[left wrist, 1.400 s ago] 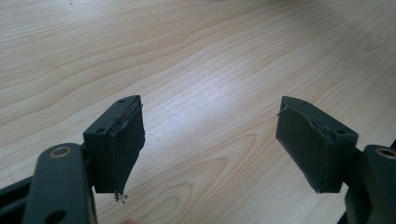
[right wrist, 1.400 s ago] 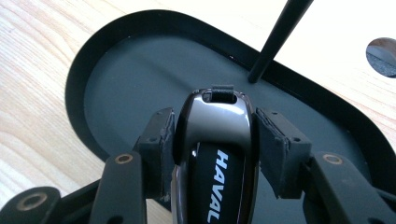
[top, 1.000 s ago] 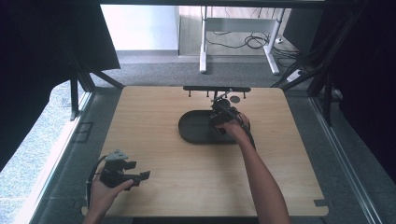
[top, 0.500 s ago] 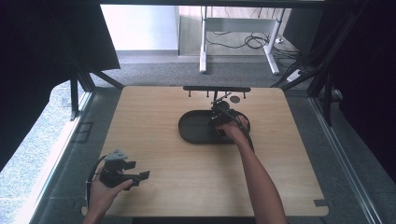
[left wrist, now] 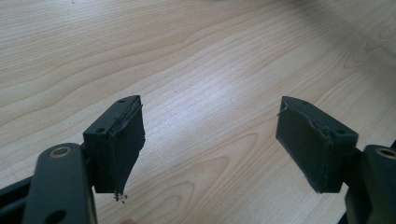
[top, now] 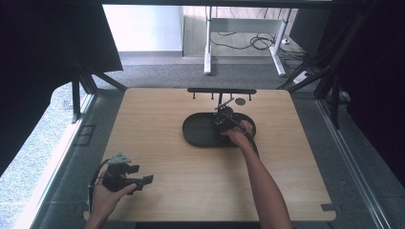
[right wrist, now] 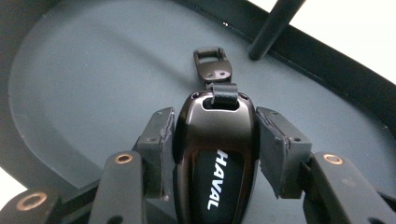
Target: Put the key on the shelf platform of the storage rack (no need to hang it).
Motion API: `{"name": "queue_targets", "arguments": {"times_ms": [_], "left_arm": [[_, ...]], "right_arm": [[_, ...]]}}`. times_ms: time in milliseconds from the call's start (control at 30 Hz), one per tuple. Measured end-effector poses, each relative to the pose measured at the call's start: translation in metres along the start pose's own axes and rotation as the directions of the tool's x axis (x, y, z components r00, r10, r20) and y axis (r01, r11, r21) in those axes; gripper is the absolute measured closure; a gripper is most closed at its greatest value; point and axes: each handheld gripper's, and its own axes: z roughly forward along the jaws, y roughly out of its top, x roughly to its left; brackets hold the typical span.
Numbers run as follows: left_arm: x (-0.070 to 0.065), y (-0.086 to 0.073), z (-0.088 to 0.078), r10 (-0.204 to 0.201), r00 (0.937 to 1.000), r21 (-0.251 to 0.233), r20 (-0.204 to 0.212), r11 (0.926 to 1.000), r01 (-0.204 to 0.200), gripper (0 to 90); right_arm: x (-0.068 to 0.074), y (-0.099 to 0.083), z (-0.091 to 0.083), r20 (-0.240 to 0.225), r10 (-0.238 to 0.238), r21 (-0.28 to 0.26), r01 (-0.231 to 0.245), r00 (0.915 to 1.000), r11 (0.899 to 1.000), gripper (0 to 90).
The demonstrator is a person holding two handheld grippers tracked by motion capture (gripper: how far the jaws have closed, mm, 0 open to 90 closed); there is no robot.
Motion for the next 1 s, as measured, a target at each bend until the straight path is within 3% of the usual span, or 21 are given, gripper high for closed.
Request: {"name": "queue_targets", "arguments": {"times_ms": [200, 533, 867, 1000], "left_arm": [[0.001, 0.000, 0.000, -0.001, 1.0000, -0.002, 0.000, 1.0000, 0.001, 23.9], [0.001, 0.000, 0.000, 0.000, 1.0000, 0.000, 0.000, 1.0000, 0.000, 23.9], [0.000, 0.000, 0.001, 0.002, 1.0000, 0.001, 0.000, 1.0000, -0.002, 23.9], [-0.001, 0.000, 0.002, 0.002, 1.0000, 0.005, -0.001, 1.0000, -0.002, 23.9]], "right_arm": [[0.004, -0.003, 0.008, 0.015, -0.001, 0.045, 0.001, 0.9999, 0.999, 49.7], [0.007, -0.003, 0.015, 0.019, -0.011, 0.066, 0.009, 0.9998, 0.998, 48.4], [0.011, -0.003, 0.004, 0.042, -0.032, 0.032, 0.030, 0.9986, 0.999, 40.9], [0.015, -0.004, -0.009, 0.045, -0.031, -0.012, 0.032, 0.9985, 0.999, 41.2]]}}
